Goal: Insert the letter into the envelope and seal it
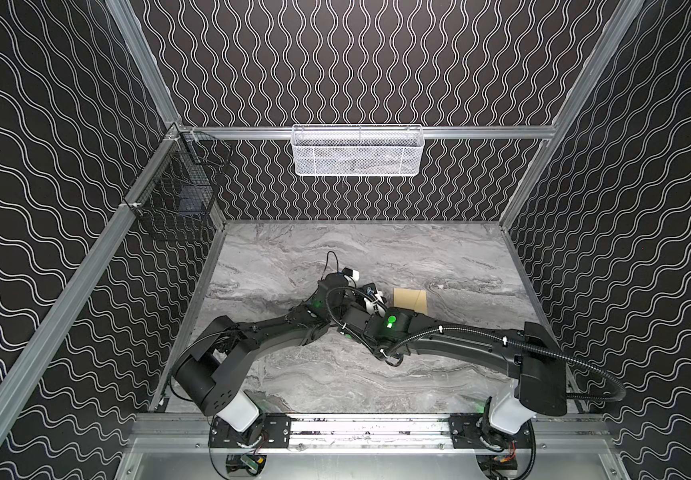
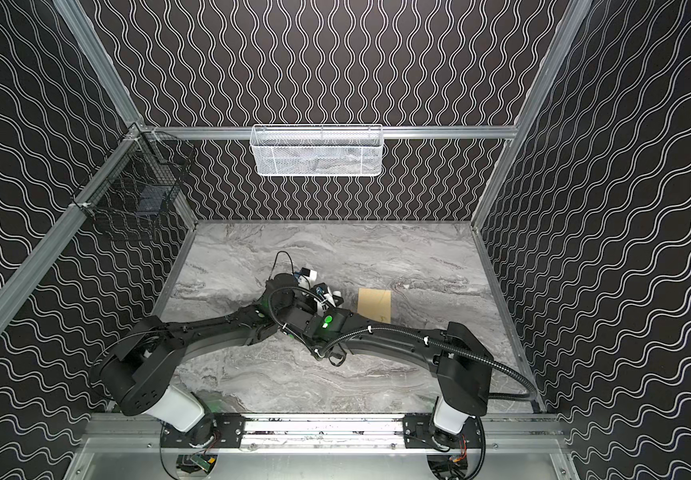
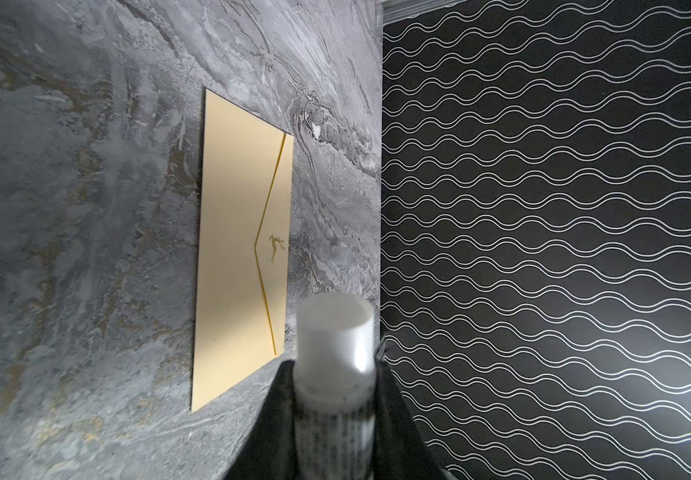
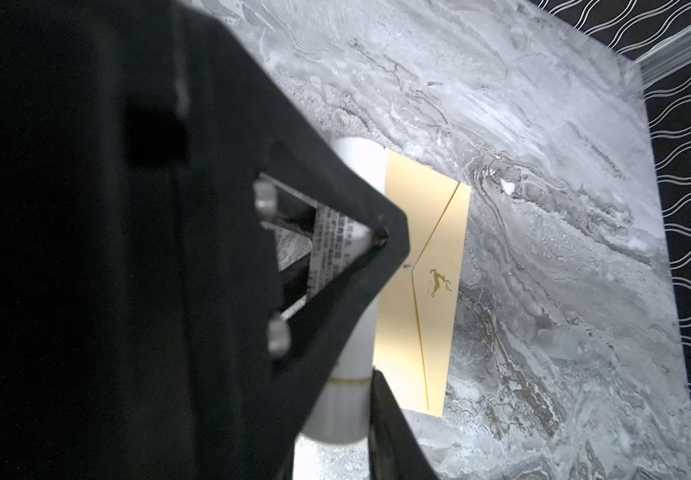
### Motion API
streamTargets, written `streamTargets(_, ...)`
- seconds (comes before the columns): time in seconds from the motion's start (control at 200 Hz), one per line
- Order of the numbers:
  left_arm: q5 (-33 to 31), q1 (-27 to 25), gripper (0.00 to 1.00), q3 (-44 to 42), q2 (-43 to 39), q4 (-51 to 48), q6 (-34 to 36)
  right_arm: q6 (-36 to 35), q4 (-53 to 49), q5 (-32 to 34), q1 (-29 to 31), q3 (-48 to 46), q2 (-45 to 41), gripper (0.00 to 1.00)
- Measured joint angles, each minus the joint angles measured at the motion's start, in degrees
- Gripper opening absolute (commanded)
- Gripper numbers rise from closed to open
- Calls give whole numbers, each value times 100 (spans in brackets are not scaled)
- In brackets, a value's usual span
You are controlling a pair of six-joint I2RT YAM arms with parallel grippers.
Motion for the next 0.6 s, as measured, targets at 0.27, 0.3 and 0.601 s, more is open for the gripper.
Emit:
streamTargets(0.27, 382, 63, 0, -149, -153, 586, -74, -160, 1270, -1121, -684, -1353, -1856, 87)
streamTargets(0.3, 380, 76, 0, -199, -168, 691, -160, -192, 1534, -1480, -927, -1609, -2218, 90)
streamTargets(0.601, 468, 94, 0, -376, -271, 1305, -219, -24, 3888, -5637, -3650, -3488, -3967, 80)
